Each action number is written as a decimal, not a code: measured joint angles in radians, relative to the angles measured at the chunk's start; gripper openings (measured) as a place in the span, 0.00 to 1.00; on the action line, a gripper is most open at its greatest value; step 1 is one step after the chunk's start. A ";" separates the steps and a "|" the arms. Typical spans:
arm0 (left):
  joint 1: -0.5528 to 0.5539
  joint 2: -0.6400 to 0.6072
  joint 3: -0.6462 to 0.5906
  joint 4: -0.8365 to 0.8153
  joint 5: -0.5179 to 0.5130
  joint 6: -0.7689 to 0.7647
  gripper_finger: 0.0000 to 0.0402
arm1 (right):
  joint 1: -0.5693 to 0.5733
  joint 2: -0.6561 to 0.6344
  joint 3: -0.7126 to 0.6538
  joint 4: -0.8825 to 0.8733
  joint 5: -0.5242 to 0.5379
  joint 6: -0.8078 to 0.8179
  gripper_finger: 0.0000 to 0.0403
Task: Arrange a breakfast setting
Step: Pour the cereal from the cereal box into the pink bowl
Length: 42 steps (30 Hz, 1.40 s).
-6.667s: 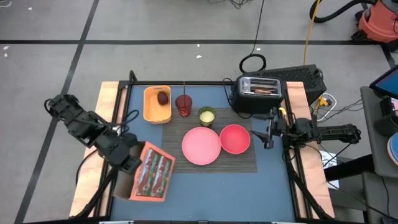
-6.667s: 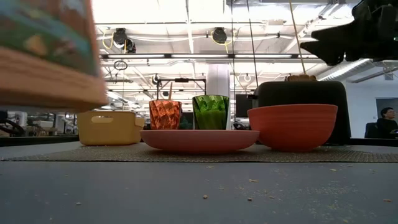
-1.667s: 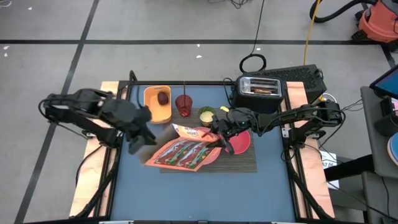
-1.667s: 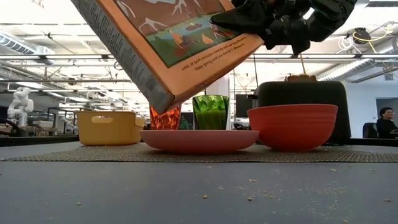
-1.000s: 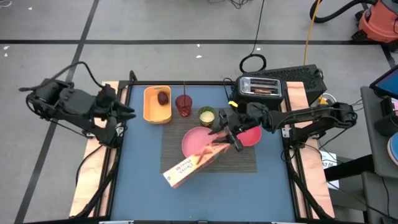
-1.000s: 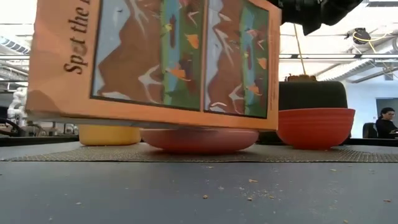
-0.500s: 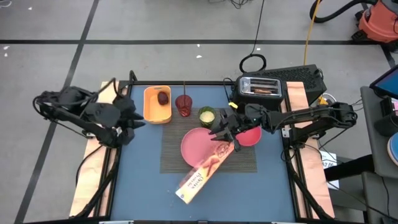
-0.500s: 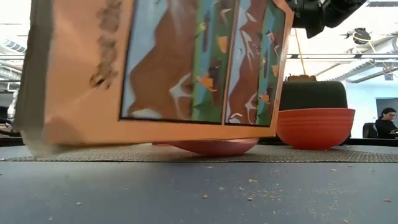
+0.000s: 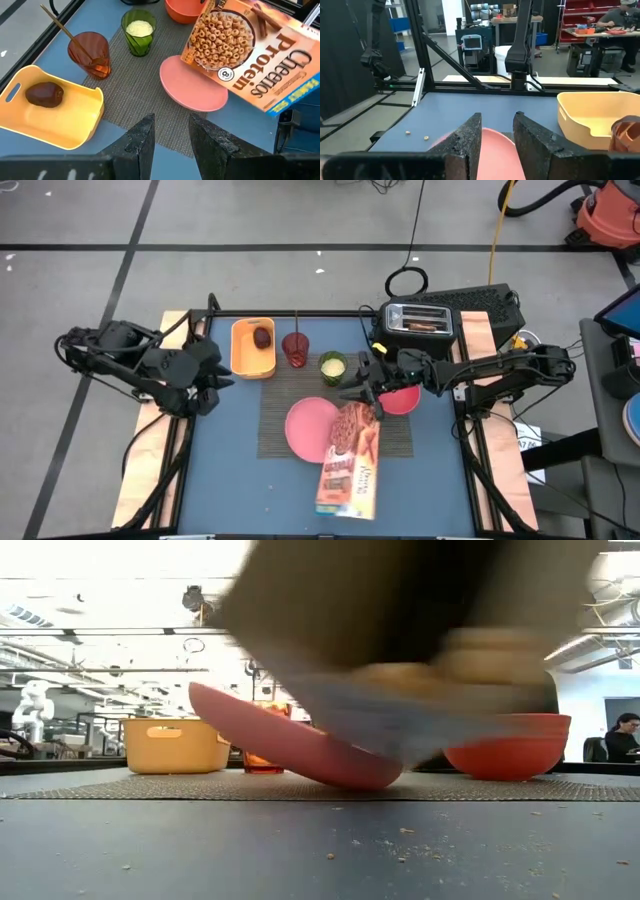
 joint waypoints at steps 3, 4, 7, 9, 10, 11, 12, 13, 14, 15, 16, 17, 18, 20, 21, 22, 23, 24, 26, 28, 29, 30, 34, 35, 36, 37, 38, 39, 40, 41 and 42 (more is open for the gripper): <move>0.000 0.000 0.000 0.001 0.000 0.000 0.31 | 0.000 0.002 -0.007 -0.011 0.008 -0.001 0.26; 0.000 0.000 0.000 0.001 0.000 -0.001 0.31 | 0.000 0.004 -0.009 -0.020 0.025 -0.002 0.26; 0.000 0.000 0.000 0.007 0.000 -0.002 0.31 | 0.000 0.006 -0.010 -0.043 0.075 -0.012 0.26; 0.000 0.000 0.000 0.007 0.000 -0.003 0.31 | -0.006 0.004 -0.010 -0.045 0.101 -0.026 0.26; 0.000 0.000 0.000 0.007 0.000 -0.003 0.31 | -0.008 0.004 -0.010 -0.047 0.102 -0.027 0.26; 0.000 0.000 0.000 0.007 0.000 -0.003 0.31 | -0.013 0.004 -0.010 -0.050 0.102 -0.027 0.26; 0.000 0.000 0.000 0.007 0.000 -0.003 0.31 | -0.016 0.005 -0.010 -0.050 0.102 -0.027 0.26; 0.000 0.000 0.000 0.007 0.000 -0.003 0.31 | -0.021 0.002 -0.010 -0.050 0.101 -0.027 0.26; 0.000 0.000 0.000 0.007 0.000 -0.003 0.31 | -0.025 -0.007 -0.010 -0.052 0.101 -0.027 0.26; 0.000 0.000 0.000 0.007 0.000 -0.003 0.31 | -0.028 -0.018 -0.010 -0.052 0.100 -0.027 0.26; 0.000 0.000 0.000 0.007 0.000 -0.003 0.31 | -0.030 -0.030 -0.009 -0.051 0.100 -0.027 0.26; 0.000 0.000 0.000 0.007 0.000 -0.003 0.31 | -0.032 -0.043 -0.009 -0.050 0.100 -0.027 0.26; 0.000 0.000 0.000 0.007 0.000 -0.003 0.31 | -0.032 -0.055 -0.009 -0.051 0.099 -0.027 0.26; 0.000 0.000 0.000 0.007 0.000 -0.003 0.31 | -0.032 -0.087 -0.009 -0.059 0.098 -0.020 0.26; 0.000 0.000 0.000 0.007 0.000 -0.003 0.31 | -0.032 -0.105 -0.009 -0.060 0.095 -0.009 0.26; 0.000 0.000 0.000 0.007 0.000 -0.003 0.31 | -0.032 -0.124 -0.009 -0.064 0.089 0.002 0.26; 0.000 0.000 0.000 0.007 0.000 -0.003 0.31 | -0.032 -0.142 -0.008 -0.074 0.069 0.012 0.26; 0.000 0.000 0.000 0.007 0.000 -0.003 0.31 | -0.032 -0.160 -0.008 -0.087 0.050 0.023 0.26; 0.000 0.000 0.000 0.008 0.000 -0.003 0.31 | -0.032 -0.194 -0.008 -0.111 0.012 0.050 0.26; 0.000 0.000 0.000 0.008 0.000 -0.003 0.31 | -0.032 -0.228 -0.008 -0.123 -0.045 0.084 0.26; 0.000 0.000 0.000 0.008 0.000 -0.003 0.31 | -0.032 -0.246 -0.008 -0.136 -0.076 0.103 0.26; 0.000 0.000 0.000 0.008 -0.001 -0.003 0.31 | -0.032 -0.264 -0.008 -0.149 -0.113 0.120 0.26; 0.000 0.000 0.000 0.008 -0.001 -0.002 0.31 | -0.013 -0.316 -0.008 -0.188 -0.270 0.163 0.26; 0.000 0.000 0.000 0.008 -0.001 -0.002 0.31 | -0.003 -0.326 -0.008 -0.188 -0.304 0.164 0.26; 0.000 0.000 0.000 0.008 -0.002 -0.001 0.31 | 0.007 -0.336 -0.008 -0.186 -0.334 0.164 0.26; 0.000 0.000 0.000 0.008 -0.005 0.001 0.31 | 0.019 -0.342 -0.008 -0.185 -0.365 0.161 0.26; 0.000 0.000 0.000 0.008 -0.009 0.003 0.31 | 0.031 -0.346 -0.008 -0.185 -0.390 0.159 0.26; 0.000 0.000 0.000 0.008 -0.009 0.003 0.31 | 0.044 -0.349 -0.008 -0.185 -0.405 0.159 0.26; 0.000 0.000 0.000 0.008 -0.009 0.003 0.31 | 0.056 -0.351 -0.008 -0.184 -0.410 0.158 0.26; 0.000 0.000 0.000 0.008 -0.009 0.003 0.31 | 0.067 -0.351 -0.008 -0.180 -0.410 0.158 0.26; 0.000 0.000 0.000 0.008 -0.009 0.003 0.31 | 0.078 -0.351 -0.008 -0.178 -0.407 0.158 0.26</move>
